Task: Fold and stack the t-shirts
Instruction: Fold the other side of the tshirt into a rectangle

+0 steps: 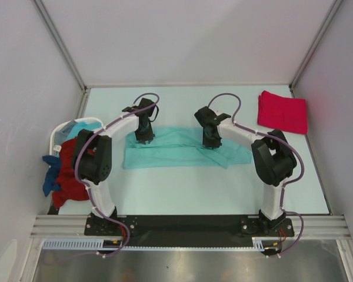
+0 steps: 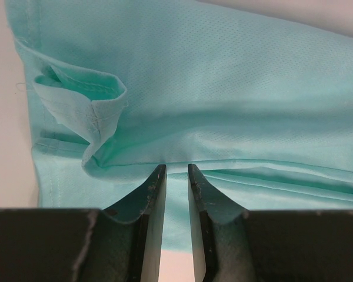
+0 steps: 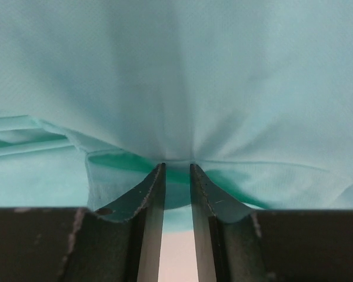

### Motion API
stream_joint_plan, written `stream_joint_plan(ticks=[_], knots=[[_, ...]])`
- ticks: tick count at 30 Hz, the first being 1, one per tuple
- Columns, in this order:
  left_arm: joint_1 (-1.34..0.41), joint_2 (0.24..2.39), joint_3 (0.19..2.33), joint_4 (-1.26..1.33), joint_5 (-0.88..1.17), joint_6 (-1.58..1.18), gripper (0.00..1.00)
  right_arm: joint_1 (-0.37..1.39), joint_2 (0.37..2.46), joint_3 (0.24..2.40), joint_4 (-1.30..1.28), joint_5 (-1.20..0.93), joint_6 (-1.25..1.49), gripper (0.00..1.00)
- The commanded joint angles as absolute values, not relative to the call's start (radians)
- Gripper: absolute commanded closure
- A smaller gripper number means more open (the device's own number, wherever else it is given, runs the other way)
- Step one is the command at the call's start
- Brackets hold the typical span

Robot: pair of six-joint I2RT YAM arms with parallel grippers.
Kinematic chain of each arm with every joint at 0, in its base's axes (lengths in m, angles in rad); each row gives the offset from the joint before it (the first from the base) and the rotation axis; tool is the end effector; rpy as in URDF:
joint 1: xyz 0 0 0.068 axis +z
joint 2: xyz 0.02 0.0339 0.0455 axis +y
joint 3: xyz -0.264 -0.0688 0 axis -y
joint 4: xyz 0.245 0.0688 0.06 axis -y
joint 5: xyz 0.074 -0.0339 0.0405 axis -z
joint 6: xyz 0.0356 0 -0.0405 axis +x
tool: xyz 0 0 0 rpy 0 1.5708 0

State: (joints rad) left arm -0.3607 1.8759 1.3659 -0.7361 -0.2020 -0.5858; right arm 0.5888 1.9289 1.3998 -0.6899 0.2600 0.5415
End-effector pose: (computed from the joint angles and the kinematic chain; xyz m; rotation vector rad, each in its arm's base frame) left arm 0.3554 -0.1264 0.1949 -0.3557 2.7390 0.0430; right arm 0.3308 0.2099 0.1871 -0.0011 2.7081 -0.0412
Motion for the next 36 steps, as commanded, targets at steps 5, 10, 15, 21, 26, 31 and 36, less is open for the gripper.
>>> stream_joint_plan(ticks=[5,10,15,21,26,31,36], knots=[[-0.37,1.855,1.371,-0.712,-0.189,-0.598,0.74,0.63,1.833,1.448,-0.718,0.328,0.565,0.69],[-0.374,1.855,1.37,-0.713,-0.187,-0.597,0.74,0.647,1.835,1.5,-0.75,0.324,0.555,0.69],[-0.377,1.855,1.37,-0.71,-0.186,-0.6,0.74,0.67,1.829,1.47,-0.749,0.31,0.564,0.69],[-0.377,1.858,1.37,-0.709,-0.183,-0.6,0.74,0.699,1.825,1.416,-0.73,0.293,0.575,0.69],[-0.379,1.858,1.364,-0.707,-0.181,-0.598,0.74,0.722,1.83,1.382,-0.718,0.275,0.583,0.69],[-0.379,1.858,1.362,-0.707,-0.181,-0.598,0.74,0.756,1.832,1.353,-0.71,0.239,0.587,0.7],[-0.379,1.856,1.359,-0.706,-0.181,-0.598,0.74,0.788,1.825,1.316,-0.707,0.2,0.597,0.7]])
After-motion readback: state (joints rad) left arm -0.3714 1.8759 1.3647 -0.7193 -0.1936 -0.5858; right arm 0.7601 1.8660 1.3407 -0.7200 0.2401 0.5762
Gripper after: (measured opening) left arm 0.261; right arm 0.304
